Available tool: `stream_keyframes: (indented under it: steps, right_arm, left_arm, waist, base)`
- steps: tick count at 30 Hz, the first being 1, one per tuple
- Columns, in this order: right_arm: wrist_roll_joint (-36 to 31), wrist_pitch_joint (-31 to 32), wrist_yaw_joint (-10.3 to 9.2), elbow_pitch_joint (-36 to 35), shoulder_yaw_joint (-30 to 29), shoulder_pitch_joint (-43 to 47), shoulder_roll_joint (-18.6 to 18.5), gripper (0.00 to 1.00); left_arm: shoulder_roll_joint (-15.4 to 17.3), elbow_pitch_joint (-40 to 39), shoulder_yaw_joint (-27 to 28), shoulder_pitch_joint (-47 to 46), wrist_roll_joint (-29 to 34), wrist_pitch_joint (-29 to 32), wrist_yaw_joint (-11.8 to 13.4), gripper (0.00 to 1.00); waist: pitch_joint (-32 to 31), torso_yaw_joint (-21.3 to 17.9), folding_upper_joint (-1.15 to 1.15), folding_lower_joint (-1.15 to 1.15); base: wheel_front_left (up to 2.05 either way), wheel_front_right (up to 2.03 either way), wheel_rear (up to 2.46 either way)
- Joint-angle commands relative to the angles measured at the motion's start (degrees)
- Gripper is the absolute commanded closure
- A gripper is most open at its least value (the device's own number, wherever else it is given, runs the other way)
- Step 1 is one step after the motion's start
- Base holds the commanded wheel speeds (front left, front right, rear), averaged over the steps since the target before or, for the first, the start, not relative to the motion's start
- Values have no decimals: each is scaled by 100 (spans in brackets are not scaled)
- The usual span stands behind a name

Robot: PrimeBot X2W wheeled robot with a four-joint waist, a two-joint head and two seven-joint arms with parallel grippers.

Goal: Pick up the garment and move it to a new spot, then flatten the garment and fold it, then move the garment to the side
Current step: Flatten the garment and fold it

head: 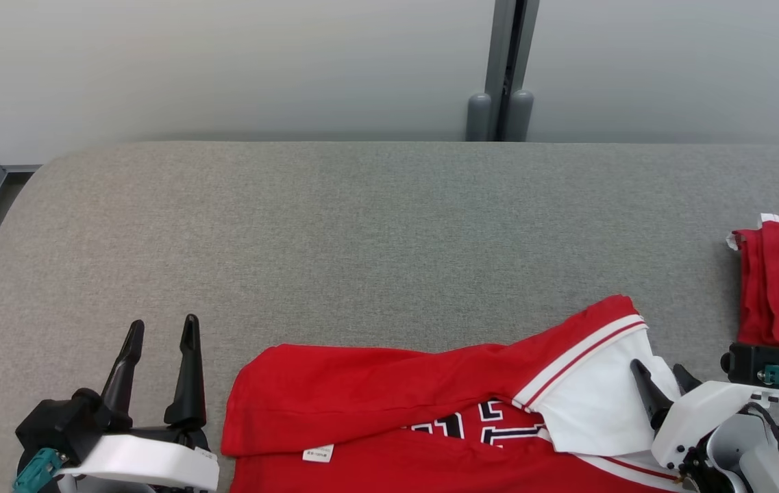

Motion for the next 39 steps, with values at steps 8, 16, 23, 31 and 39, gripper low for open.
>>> stream_keyframes:
  steps: [8,16,23,31,39]
  right_arm:
    - [246,600,1,1006,-206,-106,198,0]
    - [764,1175,22,814,51,18,487,64]
    - [906,942,4,584,131,-75,294,100]
    - [1050,684,1,369,101,-196,-2,100]
    - [1011,587,1,131,-39,-260,-546,100]
  left_arm:
    - [-31,144,-4,-144,27,-23,-91,0]
    - [-49,196,-22,-125,27,-24,-99,0]
    - [-62,212,-59,-125,14,-20,-87,0]
    - [-79,180,-46,-84,-2,-21,-66,0]
    - [-111,149,-18,-7,-19,-22,-77,0]
  waist:
    - [28,305,0,0]
    - [-12,408,0,0]
    - [-25,427,0,0]
    - [-43,335,0,0]
    - [-94,165,0,0]
  base:
    - [0,0,0]
    - [0,0,0]
    - [0,0,0]
    - [0,0,0]
    - [0,0,0]
